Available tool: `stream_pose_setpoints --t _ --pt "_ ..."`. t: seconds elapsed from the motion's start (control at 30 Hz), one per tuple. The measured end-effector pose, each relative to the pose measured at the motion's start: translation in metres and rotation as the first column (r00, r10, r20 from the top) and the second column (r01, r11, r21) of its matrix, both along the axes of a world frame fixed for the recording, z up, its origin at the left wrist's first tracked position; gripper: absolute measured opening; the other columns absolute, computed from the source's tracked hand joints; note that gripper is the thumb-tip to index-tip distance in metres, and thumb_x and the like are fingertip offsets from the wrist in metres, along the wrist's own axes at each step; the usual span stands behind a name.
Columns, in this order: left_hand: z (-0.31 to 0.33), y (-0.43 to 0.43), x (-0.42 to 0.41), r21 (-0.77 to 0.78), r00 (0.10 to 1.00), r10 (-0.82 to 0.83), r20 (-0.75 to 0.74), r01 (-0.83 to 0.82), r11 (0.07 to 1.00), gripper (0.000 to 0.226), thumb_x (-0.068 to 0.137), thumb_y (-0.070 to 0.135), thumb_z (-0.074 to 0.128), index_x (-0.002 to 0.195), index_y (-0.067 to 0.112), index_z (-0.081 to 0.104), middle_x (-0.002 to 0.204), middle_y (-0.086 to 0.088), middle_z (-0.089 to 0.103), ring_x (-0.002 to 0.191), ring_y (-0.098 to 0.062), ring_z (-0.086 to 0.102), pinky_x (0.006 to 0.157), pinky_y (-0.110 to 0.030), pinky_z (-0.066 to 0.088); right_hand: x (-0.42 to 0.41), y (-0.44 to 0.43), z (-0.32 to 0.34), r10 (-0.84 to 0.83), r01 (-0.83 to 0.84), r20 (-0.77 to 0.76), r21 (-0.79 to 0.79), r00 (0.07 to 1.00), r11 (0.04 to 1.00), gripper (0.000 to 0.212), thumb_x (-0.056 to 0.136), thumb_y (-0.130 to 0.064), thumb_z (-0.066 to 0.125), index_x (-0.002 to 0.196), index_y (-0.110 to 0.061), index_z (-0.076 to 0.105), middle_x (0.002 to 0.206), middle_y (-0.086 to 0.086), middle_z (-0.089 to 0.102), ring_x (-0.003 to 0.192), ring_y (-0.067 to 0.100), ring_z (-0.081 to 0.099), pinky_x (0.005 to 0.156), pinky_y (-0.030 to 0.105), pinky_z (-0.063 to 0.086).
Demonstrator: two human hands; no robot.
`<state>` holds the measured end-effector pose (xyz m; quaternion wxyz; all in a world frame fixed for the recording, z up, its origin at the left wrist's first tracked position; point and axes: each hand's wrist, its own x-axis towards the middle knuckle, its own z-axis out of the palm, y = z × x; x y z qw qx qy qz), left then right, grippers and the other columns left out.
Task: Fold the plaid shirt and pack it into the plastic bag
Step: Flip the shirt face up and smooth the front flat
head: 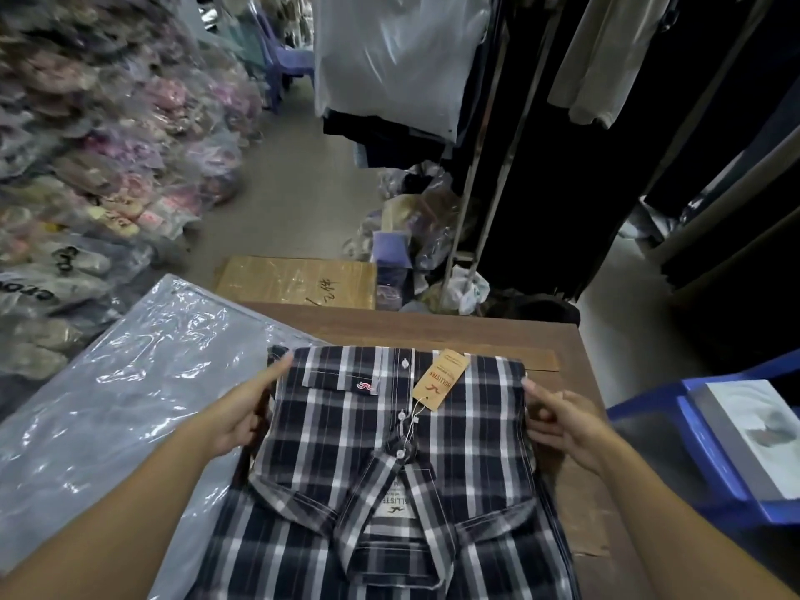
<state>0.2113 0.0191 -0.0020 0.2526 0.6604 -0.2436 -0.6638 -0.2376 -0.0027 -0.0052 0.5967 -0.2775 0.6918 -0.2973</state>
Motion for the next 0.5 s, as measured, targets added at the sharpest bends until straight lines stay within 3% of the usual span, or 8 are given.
stream_pose_setpoints --t 0.07,0.2,0.3,0.43,0.5 --pt "0.003 -0.003 -0.005 -0.039 1.0 -0.022 -0.004 0.022 0.999 0.101 0.066 0.074 0.073 0.15 0.03 0.038 0.158 -0.007 0.034 0.147 -0.035 0.027 0.119 -0.056 0.017 0.002 -0.001 0.005 0.099 -0.1 0.02 0.056 0.995 0.993 0.057 0.075 -0.036 0.082 0.109 0.002 0.057 0.112 0.018 0.067 0.102 0.036 0.068 0.084 0.043 0.057" --pt "-0.007 -0.011 -0.009 -0.027 0.997 0.027 -0.072 -0.029 0.999 0.096 0.044 0.051 0.094 0.126 0.014 0.062 0.128 -0.011 0.068 0.122 -0.03 0.059 0.113 -0.052 0.035 0.013 -0.007 0.007 0.215 -0.236 0.149 0.147 0.965 0.961 0.046 0.081 -0.022 0.077 0.12 -0.002 0.062 0.108 0.017 0.076 0.1 0.033 0.072 0.086 0.044 0.057" --pt "-0.02 -0.021 -0.008 -0.003 0.992 0.068 -0.107 -0.068 0.998 0.108 0.046 0.04 0.096 0.14 0.017 0.049 0.138 -0.012 0.06 0.128 -0.032 0.054 0.108 -0.055 0.04 0.021 -0.014 0.004 0.164 -0.205 0.244 0.155 0.956 0.966 0.039 0.086 -0.009 0.069 0.123 -0.002 0.057 0.106 0.02 0.075 0.093 0.035 0.073 0.082 0.046 0.058" --pt "-0.017 -0.052 -0.012 -0.082 0.97 0.155 -0.187 -0.173 0.982 0.122 0.045 0.034 0.098 0.149 0.015 0.037 0.142 -0.017 0.056 0.125 -0.035 0.057 0.107 -0.056 0.042 0.027 -0.039 0.009 0.072 -0.111 0.263 0.136 0.962 0.984 0.041 0.085 -0.016 0.066 0.125 -0.01 0.059 0.104 0.019 0.073 0.086 0.033 0.072 0.071 0.041 0.059" --pt "0.007 -0.072 -0.023 -0.116 0.943 0.198 -0.268 -0.235 0.965 0.108 0.064 0.028 0.091 0.152 0.017 0.03 0.136 -0.018 0.06 0.117 -0.034 0.063 0.101 -0.056 0.048 0.03 -0.06 0.019 0.036 -0.058 0.29 0.07 0.956 0.996 0.042 0.086 -0.016 0.063 0.128 -0.012 0.058 0.106 0.018 0.073 0.089 0.033 0.071 0.073 0.043 0.059"
